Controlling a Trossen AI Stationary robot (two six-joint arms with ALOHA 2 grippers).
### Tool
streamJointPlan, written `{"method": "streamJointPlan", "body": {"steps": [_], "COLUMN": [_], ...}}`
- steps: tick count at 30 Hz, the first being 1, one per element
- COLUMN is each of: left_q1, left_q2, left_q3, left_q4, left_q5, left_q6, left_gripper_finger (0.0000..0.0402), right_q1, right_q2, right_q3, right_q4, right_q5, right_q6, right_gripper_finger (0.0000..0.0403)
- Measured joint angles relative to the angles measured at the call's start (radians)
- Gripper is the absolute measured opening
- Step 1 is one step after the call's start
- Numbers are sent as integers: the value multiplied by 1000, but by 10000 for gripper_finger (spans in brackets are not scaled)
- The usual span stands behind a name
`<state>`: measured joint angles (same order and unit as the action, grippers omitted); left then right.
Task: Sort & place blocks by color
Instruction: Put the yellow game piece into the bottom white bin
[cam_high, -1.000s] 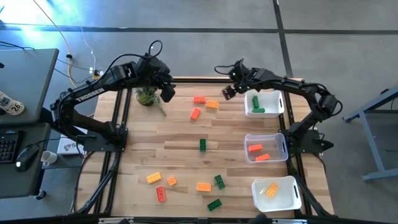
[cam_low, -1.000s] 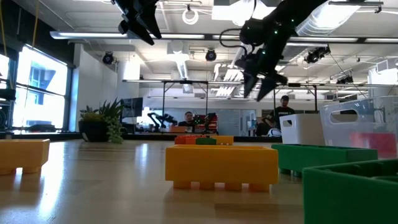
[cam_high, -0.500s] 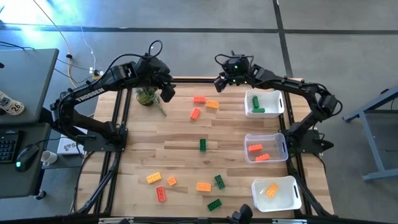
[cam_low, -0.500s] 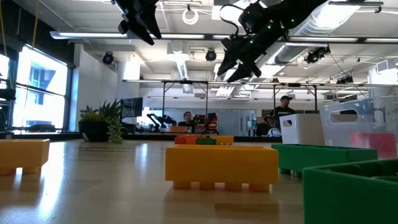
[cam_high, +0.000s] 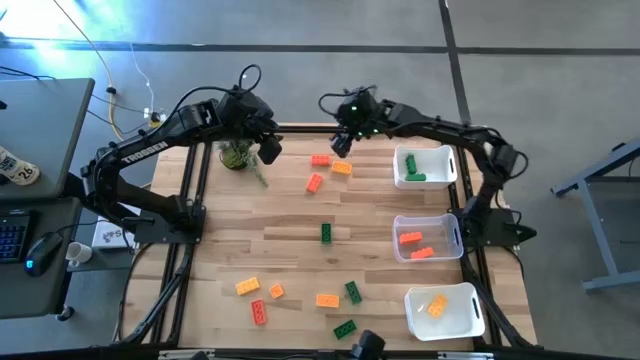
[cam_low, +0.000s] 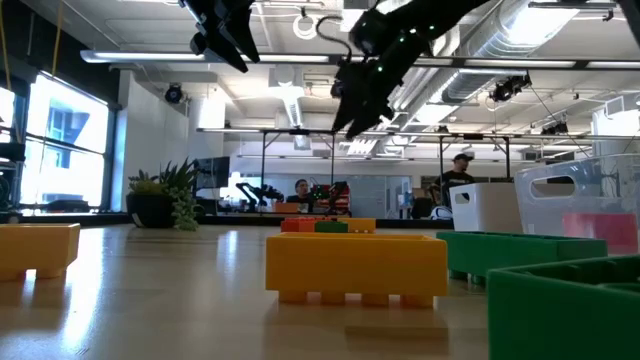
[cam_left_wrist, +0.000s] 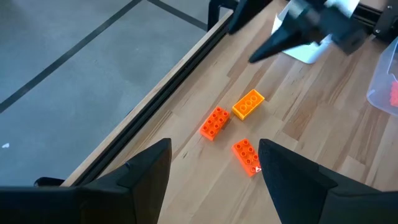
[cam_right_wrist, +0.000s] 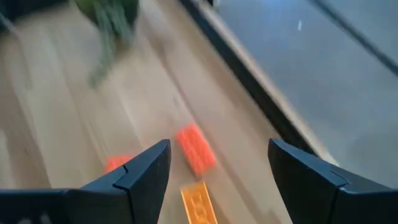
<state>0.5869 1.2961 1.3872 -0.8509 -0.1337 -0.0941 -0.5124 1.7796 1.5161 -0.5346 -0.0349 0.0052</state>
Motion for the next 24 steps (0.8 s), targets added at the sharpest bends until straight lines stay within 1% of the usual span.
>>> {"method": "streamJointPlan", "body": {"steps": [5, 8, 12, 17, 21, 24], "left_q1": [0, 0, 0, 0, 0, 0], "left_q2": [0, 0, 0, 0, 0, 0], "left_q3": [0, 0, 0, 0, 0, 0], "left_q4": [-1, -1, -1, -1, -1, -1], "left_q5": [0, 0, 0, -2, -2, -3], "left_q6": [0, 0, 0, 0, -8, -8], "left_gripper_finger": [229, 229, 229, 229, 229, 229], "right_q1": [5, 14, 25, 36, 42, 47], "right_q2": [121, 182, 248, 296, 327, 347], "right_q3": [112, 170, 217, 219, 217, 217], "right_q4": [-209, -281, -324, -345, -389, -395], "right_q5": [-1, -1, -1, 10, 68, 75], "right_q6": [-28, -32, -39, -77, -119, -141], "right_gripper_finger": [255, 255, 255, 255, 255, 255]}}
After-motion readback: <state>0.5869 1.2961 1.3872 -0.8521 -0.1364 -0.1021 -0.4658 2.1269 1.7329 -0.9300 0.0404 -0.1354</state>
